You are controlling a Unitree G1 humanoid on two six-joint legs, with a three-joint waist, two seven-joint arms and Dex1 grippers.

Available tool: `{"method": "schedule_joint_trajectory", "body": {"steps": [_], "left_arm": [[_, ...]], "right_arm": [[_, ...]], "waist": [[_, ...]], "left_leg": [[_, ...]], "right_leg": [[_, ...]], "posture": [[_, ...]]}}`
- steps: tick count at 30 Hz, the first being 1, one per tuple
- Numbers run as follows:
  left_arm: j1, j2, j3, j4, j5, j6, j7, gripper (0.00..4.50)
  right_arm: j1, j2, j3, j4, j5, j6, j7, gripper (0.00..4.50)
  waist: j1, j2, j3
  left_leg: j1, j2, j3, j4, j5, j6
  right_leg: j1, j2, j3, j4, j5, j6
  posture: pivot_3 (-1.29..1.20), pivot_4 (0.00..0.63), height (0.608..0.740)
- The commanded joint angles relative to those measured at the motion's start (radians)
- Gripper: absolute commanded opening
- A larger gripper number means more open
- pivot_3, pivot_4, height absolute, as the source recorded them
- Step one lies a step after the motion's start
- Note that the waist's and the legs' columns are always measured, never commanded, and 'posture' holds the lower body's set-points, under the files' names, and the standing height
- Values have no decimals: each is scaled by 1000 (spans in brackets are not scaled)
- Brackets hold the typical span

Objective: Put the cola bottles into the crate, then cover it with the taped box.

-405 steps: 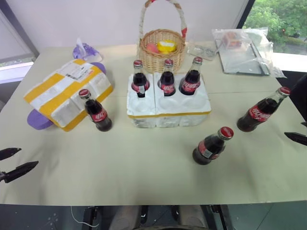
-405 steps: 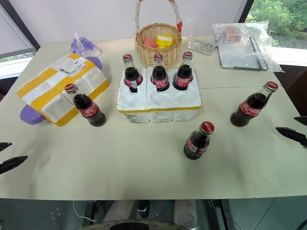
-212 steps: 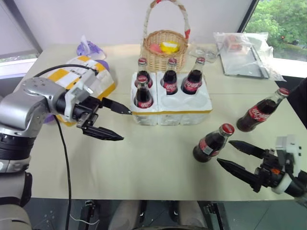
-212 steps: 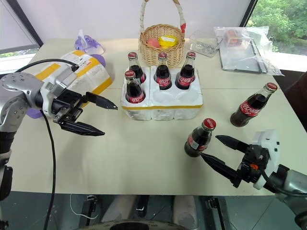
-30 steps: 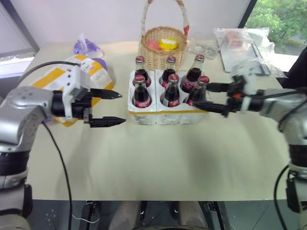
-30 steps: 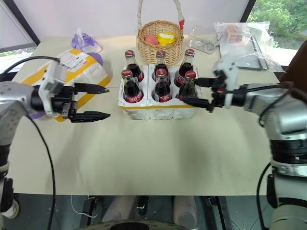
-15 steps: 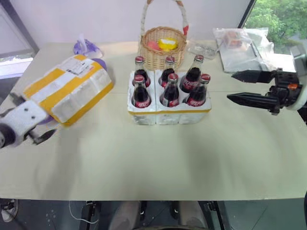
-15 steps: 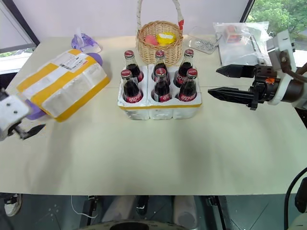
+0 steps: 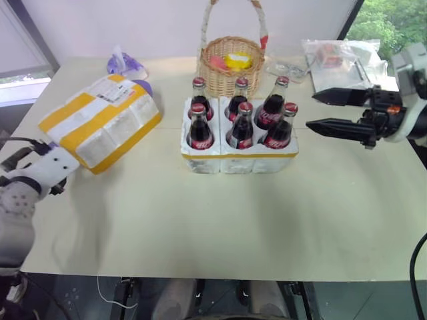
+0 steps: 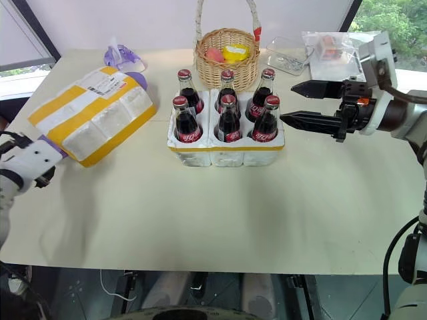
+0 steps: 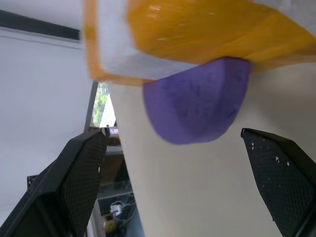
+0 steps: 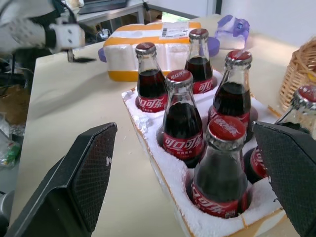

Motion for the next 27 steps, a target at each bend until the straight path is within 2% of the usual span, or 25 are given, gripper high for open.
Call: {"method": "schedule_joint_trajectory", "body": {"steps": [1, 6, 11, 17, 20, 25, 26, 27], "left_arm": [[-54, -15, -45, 62, 60, -39, 54, 4500], [-155, -64, -138, 162, 125, -78, 118, 4500], [-223, -117, -166, 223, 150, -65, 157, 4500], [-242, -128, -168, 258, 179, -55, 176, 4500], [-244, -134, -166, 267, 188, -42, 181, 3668], [-261, -141, -168, 293, 193, -35, 184, 1075], [-267, -143, -170, 300, 196, -37, 187, 670], [-272, -144, -172, 306, 198, -41, 190, 670]], "right_arm": [[-31, 0, -28, -26, 18, 2, -19, 4462], [-8, 6, -49, -58, 33, 15, -52, 4462], [28, 9, -75, -93, 45, 28, -83, 4462], [40, 6, -100, -96, 53, 40, -124, 4462], [26, 5, -98, -83, 53, 45, -136, 4500], [-2, -1, -88, -62, 51, 53, -143, 4500], [-2, -4, -88, -62, 54, 56, -138, 4500], [1, -8, -88, -63, 54, 56, -131, 4500]], "waist": [[2, 0, 0], [7, 0, 0], [6, -1, 0], [4, -1, 0], [4, -1, 0], [5, -1, 0], [6, 0, -1], [6, 0, -1]], "left_leg": [[0, 0, 0, 0, 0, 0], [0, 0, 0, 1, 0, 0], [-1, 0, 0, 1, 1, 0], [-1, 0, 0, 1, 1, 0], [-1, 0, 0, 2, 1, 0], [-1, 0, 0, 2, 1, 0], [-1, 0, 0, 2, 1, 0], [-1, 0, 0, 2, 1, 0]], "right_leg": [[0, 0, 0, 0, 0, 0], [0, 0, 0, 0, 0, 0], [0, 0, 0, 1, 1, 0], [-1, 0, 0, 1, 1, 0], [0, 0, 0, 1, 1, 0], [-1, 0, 0, 1, 1, 0], [0, 0, 0, 2, 1, 0], [0, 0, 0, 2, 1, 0]], "posture": [[0, 150, 740], [0, 150, 740], [0, 150, 740], [0, 150, 740], [0, 150, 740], [0, 150, 740], [0, 150, 740], [0, 150, 740]]}}
